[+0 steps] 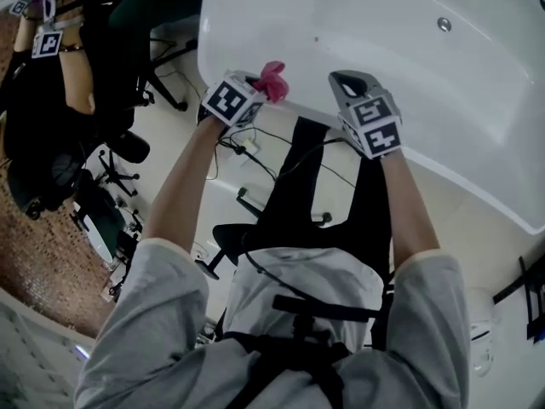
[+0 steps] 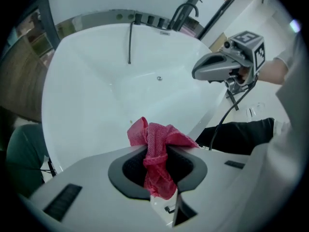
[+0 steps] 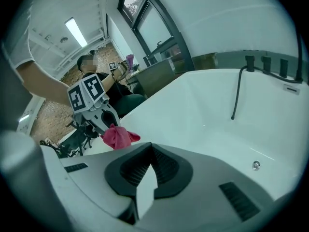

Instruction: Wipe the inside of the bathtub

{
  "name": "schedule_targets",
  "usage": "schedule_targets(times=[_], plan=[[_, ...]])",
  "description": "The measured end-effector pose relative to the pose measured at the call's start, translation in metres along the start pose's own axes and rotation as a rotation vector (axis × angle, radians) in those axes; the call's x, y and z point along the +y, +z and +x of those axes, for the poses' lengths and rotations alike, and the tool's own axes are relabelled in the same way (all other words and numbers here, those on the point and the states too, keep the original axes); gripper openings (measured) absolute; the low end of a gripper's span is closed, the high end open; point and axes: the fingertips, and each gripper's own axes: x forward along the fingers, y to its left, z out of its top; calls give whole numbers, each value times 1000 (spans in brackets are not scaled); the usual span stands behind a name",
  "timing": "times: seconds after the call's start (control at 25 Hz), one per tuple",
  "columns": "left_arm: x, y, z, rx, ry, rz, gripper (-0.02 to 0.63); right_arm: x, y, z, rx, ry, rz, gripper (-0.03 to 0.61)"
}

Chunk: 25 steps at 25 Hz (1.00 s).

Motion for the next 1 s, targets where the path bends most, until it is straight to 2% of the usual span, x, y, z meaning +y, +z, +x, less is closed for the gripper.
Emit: schedule_targets(times=[0.12,0.32,0.4,0.56,0.64,0.68,0.76,0.84,1.0], plan=[[13,-3,17,95,-18,39,81,-14,-1,9,-4,-3,19,9],[27,-1,37,176,-71,135,80,-25,-7,17,9,-7,39,9],[36,-10,46,246,-81,167,80,-30,-9,21,18,-9,40,9],[34,-12,63,302,-166,247,80,-38,-7,28,34,-7,52,9],[32,-28,65,392,-194,250,80,-42,-7,29,47,-6,43,9],[33,-34,65,434,-189,259,80,-43,-6,29,53,-3,38,9],[42,-43,63,510,-124,294,80,-45,-7,28,72,7,27,9],[45,-41,67,526,-99,313,80,-47,-11,30,101,22,12,9],[31,-32,82,514,-176,322,78,-57,-22,41,169,46,-11,9]])
